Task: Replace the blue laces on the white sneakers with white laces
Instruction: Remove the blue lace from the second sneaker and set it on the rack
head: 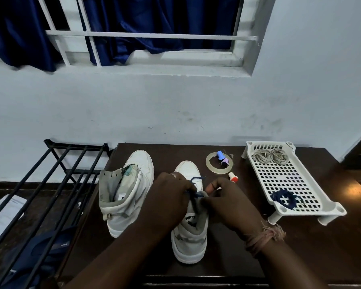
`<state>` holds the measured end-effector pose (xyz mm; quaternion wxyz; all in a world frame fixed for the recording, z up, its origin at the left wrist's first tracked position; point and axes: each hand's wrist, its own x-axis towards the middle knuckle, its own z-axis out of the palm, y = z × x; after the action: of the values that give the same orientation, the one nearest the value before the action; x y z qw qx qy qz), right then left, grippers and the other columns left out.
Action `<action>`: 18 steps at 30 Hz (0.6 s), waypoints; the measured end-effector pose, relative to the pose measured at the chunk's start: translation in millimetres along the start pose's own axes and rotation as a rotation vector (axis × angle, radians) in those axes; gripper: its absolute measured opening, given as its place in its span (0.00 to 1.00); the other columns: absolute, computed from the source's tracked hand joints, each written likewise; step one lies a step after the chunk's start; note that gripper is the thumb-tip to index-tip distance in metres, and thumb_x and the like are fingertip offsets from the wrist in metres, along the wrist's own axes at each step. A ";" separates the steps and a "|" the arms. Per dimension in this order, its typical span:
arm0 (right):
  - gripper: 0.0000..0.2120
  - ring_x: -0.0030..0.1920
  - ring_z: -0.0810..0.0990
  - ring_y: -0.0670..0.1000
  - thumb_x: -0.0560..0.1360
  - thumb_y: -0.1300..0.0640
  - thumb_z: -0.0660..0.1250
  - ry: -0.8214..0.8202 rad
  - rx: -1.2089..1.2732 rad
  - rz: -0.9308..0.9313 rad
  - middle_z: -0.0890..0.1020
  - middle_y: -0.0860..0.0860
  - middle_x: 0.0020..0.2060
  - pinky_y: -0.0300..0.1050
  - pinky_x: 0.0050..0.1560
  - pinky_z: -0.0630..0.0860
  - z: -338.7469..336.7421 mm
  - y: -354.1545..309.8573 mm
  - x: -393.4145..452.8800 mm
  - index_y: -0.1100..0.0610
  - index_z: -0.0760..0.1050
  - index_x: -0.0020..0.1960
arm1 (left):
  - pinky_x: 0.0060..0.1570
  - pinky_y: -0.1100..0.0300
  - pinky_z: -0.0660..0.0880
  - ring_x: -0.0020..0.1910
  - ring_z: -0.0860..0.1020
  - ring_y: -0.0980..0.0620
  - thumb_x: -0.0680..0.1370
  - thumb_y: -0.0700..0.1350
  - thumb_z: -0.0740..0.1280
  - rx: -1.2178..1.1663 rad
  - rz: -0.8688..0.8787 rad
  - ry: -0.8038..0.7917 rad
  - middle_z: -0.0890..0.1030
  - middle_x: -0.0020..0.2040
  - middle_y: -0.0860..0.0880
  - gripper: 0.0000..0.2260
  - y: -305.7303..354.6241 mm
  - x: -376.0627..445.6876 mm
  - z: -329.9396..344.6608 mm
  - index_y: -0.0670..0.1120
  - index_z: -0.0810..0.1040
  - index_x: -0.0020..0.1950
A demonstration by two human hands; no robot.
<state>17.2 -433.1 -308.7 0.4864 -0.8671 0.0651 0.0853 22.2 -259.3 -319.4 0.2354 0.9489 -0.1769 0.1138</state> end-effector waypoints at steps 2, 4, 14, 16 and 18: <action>0.09 0.38 0.84 0.56 0.70 0.60 0.75 0.008 -0.012 -0.017 0.84 0.56 0.38 0.46 0.32 0.81 1.3 -0.1 1.5 0.56 0.77 0.47 | 0.50 0.53 0.74 0.48 0.76 0.52 0.72 0.53 0.69 0.018 -0.015 0.012 0.81 0.45 0.56 0.07 -2.9 1.3 3.6 0.55 0.85 0.45; 0.08 0.36 0.82 0.50 0.70 0.58 0.75 0.020 -0.067 -0.031 0.83 0.52 0.37 0.40 0.32 0.76 2.0 -0.8 3.1 0.55 0.77 0.46 | 0.47 0.52 0.74 0.46 0.76 0.53 0.72 0.53 0.70 0.008 -0.069 0.044 0.80 0.42 0.56 0.04 -2.9 1.5 8.9 0.54 0.82 0.43; 0.07 0.37 0.82 0.49 0.70 0.55 0.73 0.026 -0.131 -0.030 0.83 0.50 0.36 0.47 0.40 0.81 4.0 1.4 7.3 0.53 0.76 0.45 | 0.52 0.54 0.76 0.51 0.79 0.58 0.71 0.49 0.69 -0.267 -0.144 0.171 0.83 0.49 0.58 0.10 0.2 2.6 5.8 0.55 0.82 0.51; 0.07 0.38 0.81 0.48 0.72 0.54 0.73 0.034 -0.142 -0.054 0.82 0.49 0.37 0.46 0.40 0.78 4.4 0.1 6.0 0.53 0.76 0.45 | 0.51 0.52 0.73 0.53 0.78 0.54 0.70 0.55 0.67 0.002 0.004 0.102 0.82 0.49 0.59 0.09 3.4 0.2 7.4 0.57 0.84 0.48; 0.08 0.38 0.82 0.49 0.72 0.53 0.73 0.036 -0.138 -0.055 0.82 0.49 0.37 0.47 0.41 0.79 4.3 -0.9 4.9 0.54 0.76 0.46 | 0.46 0.52 0.71 0.48 0.78 0.51 0.72 0.57 0.66 0.197 0.031 0.084 0.82 0.44 0.57 0.09 3.2 0.2 8.7 0.57 0.84 0.43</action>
<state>21.8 -429.1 -311.2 0.4262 -0.9016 0.0438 0.0605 22.3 -266.2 -325.5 0.1465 0.9589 -0.1698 0.1740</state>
